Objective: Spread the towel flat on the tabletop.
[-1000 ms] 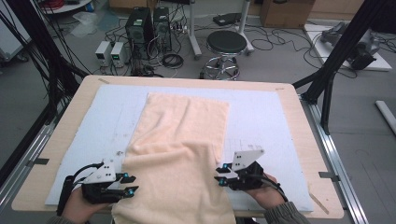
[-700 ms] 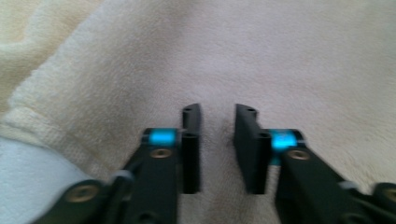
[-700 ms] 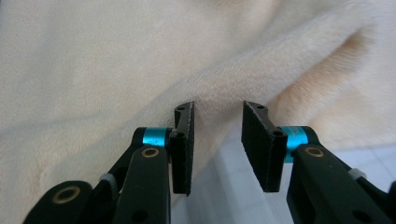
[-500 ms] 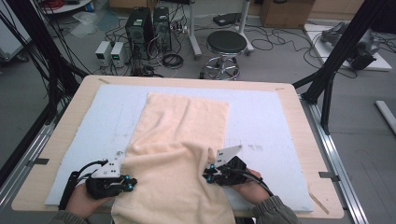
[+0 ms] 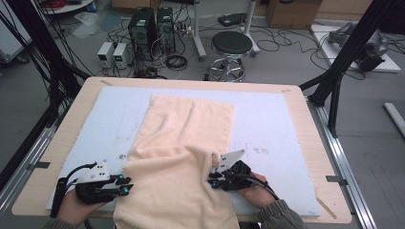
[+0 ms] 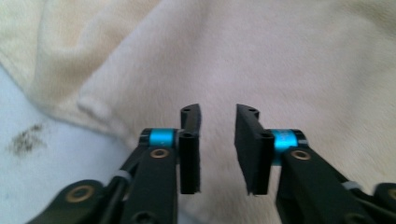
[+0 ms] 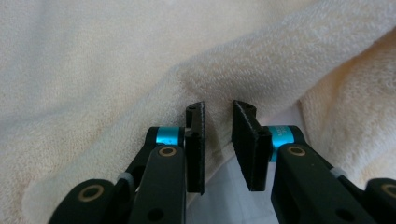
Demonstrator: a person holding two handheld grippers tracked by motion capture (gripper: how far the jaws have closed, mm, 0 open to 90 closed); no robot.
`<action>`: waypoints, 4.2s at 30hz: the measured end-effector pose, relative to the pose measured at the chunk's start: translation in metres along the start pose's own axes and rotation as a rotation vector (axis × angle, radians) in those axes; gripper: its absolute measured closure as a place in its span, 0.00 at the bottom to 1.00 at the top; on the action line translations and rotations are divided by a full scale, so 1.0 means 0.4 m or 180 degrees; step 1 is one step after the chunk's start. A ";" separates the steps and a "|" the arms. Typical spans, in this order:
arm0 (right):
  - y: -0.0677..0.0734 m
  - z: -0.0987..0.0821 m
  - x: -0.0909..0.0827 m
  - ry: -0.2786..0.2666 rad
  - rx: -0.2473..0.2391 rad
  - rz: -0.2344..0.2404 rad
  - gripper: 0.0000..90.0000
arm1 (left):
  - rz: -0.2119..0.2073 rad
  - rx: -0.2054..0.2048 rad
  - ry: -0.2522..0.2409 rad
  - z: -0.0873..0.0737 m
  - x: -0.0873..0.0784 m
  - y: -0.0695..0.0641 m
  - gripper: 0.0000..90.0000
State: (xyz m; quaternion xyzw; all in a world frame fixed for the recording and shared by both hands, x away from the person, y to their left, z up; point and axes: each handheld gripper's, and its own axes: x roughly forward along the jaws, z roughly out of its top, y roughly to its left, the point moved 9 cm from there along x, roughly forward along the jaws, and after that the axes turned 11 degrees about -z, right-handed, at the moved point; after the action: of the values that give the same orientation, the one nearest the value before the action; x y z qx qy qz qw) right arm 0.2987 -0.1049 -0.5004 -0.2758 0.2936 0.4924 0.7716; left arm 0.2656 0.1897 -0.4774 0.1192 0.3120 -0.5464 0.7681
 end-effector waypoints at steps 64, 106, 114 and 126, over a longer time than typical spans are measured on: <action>-0.054 -0.039 -0.028 0.0091 0.0234 0.0043 0.95 | -0.0196 -0.0013 0.0234 -0.018 0.053 0.016 0.83; 0.123 -0.065 -0.167 -0.0022 -0.0225 0.0441 0.96 | -0.0600 0.0162 0.0215 -0.013 0.016 -0.152 0.92; 0.170 -0.035 -0.160 -0.0149 -0.0229 0.0480 0.67 | -0.0414 0.0230 0.0141 0.003 0.027 -0.119 0.67; 0.204 -0.060 -0.115 -0.0048 -0.0362 0.0670 0.95 | -0.0591 0.0219 0.0388 -0.042 0.043 -0.130 0.94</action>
State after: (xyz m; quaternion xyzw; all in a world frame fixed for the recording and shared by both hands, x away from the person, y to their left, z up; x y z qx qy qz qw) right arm 0.2034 -0.1197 -0.4945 -0.2830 0.2867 0.5886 0.7009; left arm 0.2160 0.1659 -0.4930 0.1491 0.3489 -0.6172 0.6893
